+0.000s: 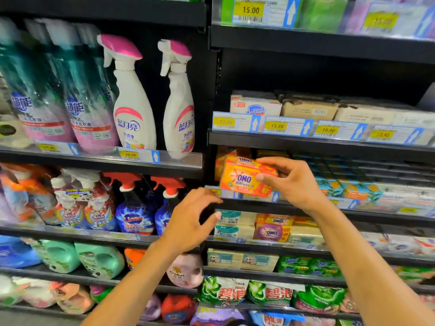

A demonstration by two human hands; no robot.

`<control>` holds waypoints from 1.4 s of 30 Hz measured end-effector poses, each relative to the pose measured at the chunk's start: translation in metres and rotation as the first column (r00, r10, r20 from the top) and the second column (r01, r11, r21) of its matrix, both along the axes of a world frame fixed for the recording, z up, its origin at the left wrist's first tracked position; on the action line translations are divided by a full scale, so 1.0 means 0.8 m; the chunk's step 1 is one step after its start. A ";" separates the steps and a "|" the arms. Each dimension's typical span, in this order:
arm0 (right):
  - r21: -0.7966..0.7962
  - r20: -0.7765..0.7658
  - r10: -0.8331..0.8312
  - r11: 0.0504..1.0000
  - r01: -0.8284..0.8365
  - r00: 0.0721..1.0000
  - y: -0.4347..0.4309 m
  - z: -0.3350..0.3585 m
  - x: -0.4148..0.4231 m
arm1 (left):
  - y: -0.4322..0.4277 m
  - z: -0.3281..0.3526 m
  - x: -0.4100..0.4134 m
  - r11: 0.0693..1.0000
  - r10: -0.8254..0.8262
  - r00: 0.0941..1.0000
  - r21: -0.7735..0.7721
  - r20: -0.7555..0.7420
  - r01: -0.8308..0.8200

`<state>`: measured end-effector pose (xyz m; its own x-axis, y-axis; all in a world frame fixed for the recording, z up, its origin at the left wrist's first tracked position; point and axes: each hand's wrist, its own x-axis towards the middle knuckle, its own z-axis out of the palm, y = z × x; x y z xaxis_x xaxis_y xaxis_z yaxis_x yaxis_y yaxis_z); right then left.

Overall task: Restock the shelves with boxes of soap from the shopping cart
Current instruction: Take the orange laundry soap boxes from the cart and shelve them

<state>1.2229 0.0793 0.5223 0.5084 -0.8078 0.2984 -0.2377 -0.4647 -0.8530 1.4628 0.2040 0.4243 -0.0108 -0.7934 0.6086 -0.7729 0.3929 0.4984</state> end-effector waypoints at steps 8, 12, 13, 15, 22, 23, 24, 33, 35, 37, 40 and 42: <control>-0.088 -0.150 -0.025 0.996 0.012 0.988 -0.034 -0.008 0.041 | -0.039 -0.015 -0.018 0.997 -0.071 0.735 0.058 0.674 0.044; -0.117 -0.233 -0.068 0.992 0.041 0.970 -0.045 -0.018 0.053 | -0.045 -0.023 -0.017 0.994 -0.090 0.721 0.111 0.687 0.018; -0.133 -0.252 -0.078 0.990 0.045 0.965 -0.047 -0.019 0.054 | -0.044 -0.025 -0.017 0.994 -0.086 0.728 0.111 0.680 0.013; -0.180 -0.324 -0.096 0.983 0.038 0.941 -0.050 -0.020 0.055 | -0.044 -0.029 -0.018 0.995 -0.069 0.737 0.101 0.673 0.002; -0.353 -0.631 -0.185 0.933 -0.066 0.753 -0.048 -0.023 0.067 | -0.047 -0.037 -0.032 0.998 -0.013 0.777 0.060 0.630 -0.031; -0.362 -0.643 -0.193 0.930 -0.071 0.741 -0.047 -0.025 0.069 | -0.048 -0.037 -0.033 0.998 -0.010 0.782 0.058 0.623 -0.033; -0.369 -0.643 -0.201 0.927 -0.069 0.739 -0.048 -0.029 0.069 | -0.048 -0.037 -0.034 0.998 -0.005 0.786 0.055 0.619 -0.037; -0.407 -0.718 -0.273 0.911 -0.067 0.640 -0.055 -0.034 0.072 | -0.050 -0.039 -0.034 0.998 0.000 0.808 0.056 0.589 -0.042; -0.410 -0.735 -0.291 0.910 -0.059 0.612 -0.056 -0.033 0.074 | -0.051 -0.038 -0.033 0.998 0.007 0.805 0.050 0.593 -0.046; -0.419 -0.739 -0.308 0.907 -0.050 0.599 -0.055 -0.030 0.074 | -0.050 -0.036 -0.033 0.997 0.000 0.808 0.061 0.589 -0.044; -0.443 -0.749 -0.343 0.895 -0.045 0.567 -0.051 -0.033 0.077 | -0.048 -0.038 -0.036 0.997 0.001 0.817 0.065 0.576 -0.048; -0.472 -0.745 -0.367 0.880 -0.051 0.558 -0.049 -0.030 0.081 | -0.048 -0.034 -0.035 0.997 0.012 0.814 0.055 0.580 -0.053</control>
